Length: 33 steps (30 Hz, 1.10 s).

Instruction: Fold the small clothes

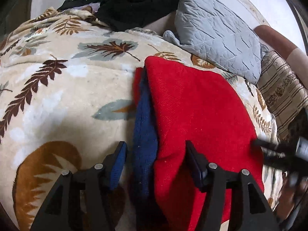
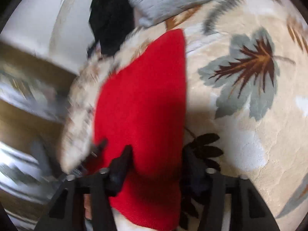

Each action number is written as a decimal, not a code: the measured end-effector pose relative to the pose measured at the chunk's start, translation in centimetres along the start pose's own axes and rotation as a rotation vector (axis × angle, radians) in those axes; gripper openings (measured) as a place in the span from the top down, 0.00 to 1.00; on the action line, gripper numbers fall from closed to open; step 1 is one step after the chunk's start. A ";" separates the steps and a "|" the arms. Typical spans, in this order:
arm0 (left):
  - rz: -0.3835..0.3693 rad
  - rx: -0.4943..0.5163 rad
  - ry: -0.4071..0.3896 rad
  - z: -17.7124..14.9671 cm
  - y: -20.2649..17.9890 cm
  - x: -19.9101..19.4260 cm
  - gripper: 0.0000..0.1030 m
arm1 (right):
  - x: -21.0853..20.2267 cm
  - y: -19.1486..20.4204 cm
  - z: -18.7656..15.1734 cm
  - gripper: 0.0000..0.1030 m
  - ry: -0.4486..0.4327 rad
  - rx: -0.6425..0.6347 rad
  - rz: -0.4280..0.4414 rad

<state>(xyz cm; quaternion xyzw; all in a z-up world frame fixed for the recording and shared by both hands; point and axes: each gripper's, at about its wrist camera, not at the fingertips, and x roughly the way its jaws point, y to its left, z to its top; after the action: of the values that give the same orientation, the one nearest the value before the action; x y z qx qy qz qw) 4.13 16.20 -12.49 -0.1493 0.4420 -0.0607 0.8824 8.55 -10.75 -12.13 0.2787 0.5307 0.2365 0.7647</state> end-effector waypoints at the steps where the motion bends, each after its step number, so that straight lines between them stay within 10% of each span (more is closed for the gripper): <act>1: -0.004 -0.005 0.000 0.0 0.0 0.0 0.39 | -0.9 -0.3 0.5 0.40 -0.037 0.019 0.023; 7: -0.017 -0.009 0.005 0.1 0.3 0.0 0.39 | 1.4 -2.1 5.0 0.29 -0.014 0.119 0.104; 9: -0.021 -0.015 0.007 0.1 0.4 0.0 0.39 | 3.0 -1.7 5.7 0.51 0.026 0.089 0.086; 13: -0.020 -0.006 0.008 0.1 0.2 0.0 0.39 | 0.8 4.2 3.8 0.63 -0.080 -0.197 -0.161; 15: -0.011 0.005 0.001 0.0 0.0 0.0 0.39 | 1.4 3.5 3.9 0.62 -0.054 -0.194 -0.209; 22: -0.007 0.009 -0.002 0.0 0.0 0.0 0.39 | 0.8 0.1 6.7 0.28 -0.106 0.049 0.050; 27: -0.010 -0.004 0.001 0.0 0.3 0.0 0.38 | 3.3 1.6 7.6 0.58 -0.036 -0.021 -0.028; 31: -0.008 0.003 -0.003 0.0 0.1 0.1 0.38 | 3.6 2.6 7.1 0.58 -0.036 -0.125 -0.174; 33: -0.006 0.007 -0.007 -0.1 0.2 0.0 0.38 | 3.1 1.3 7.0 0.47 -0.051 -0.055 -0.110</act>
<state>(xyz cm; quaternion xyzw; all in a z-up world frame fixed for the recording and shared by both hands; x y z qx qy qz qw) 4.07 16.35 -12.62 -0.1476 0.4384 -0.0643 0.8842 16.06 -8.99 -11.43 0.2338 0.5188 0.2015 0.7972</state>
